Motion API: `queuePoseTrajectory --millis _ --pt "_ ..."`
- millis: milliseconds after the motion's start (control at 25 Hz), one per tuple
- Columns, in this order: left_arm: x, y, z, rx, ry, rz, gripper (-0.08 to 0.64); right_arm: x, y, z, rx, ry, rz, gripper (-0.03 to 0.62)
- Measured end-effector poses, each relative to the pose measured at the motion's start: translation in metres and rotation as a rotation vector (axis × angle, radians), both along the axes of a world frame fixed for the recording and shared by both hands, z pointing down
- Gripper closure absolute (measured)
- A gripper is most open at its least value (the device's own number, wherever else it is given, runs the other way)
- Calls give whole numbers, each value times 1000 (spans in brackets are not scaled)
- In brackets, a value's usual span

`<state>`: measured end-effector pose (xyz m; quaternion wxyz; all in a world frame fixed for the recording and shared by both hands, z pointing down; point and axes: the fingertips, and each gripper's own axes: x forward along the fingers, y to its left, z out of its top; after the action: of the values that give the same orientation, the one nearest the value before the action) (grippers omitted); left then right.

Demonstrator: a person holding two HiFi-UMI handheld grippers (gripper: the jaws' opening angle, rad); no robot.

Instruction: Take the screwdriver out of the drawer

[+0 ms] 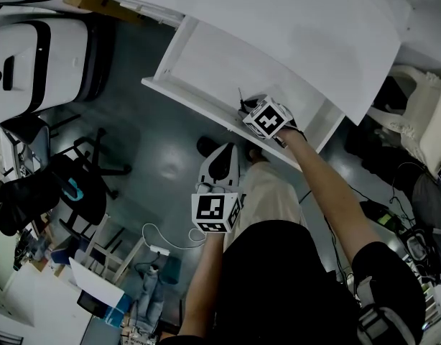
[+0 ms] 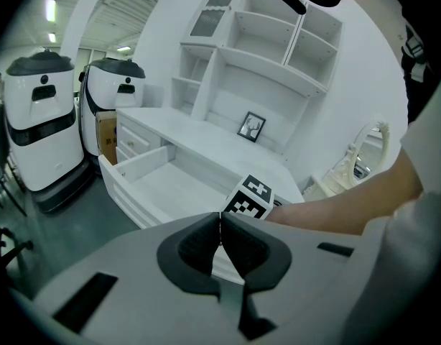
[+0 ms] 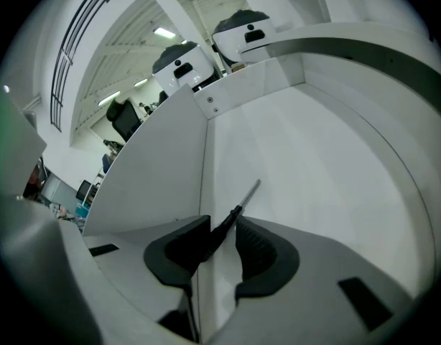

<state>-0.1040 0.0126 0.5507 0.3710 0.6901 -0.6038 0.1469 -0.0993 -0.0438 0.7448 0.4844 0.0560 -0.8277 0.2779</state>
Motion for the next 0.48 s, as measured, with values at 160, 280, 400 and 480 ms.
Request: queuePoseTrajectory --millis 160,280,400,480 --pt "-2 4 -6 7 -3 -2 534 -4 5 0 40 26 -46 508" --pt "-5 9 -6 9 -1 -10 534 -4 6 -1 47 26 -53 508" --pt "-8 11 -8 7 1 -19 534 -5 6 -1 52 25 -65 509" --pt "-9 11 -11 11 1 -23 534 -4 4 -2 48 26 -65 511"
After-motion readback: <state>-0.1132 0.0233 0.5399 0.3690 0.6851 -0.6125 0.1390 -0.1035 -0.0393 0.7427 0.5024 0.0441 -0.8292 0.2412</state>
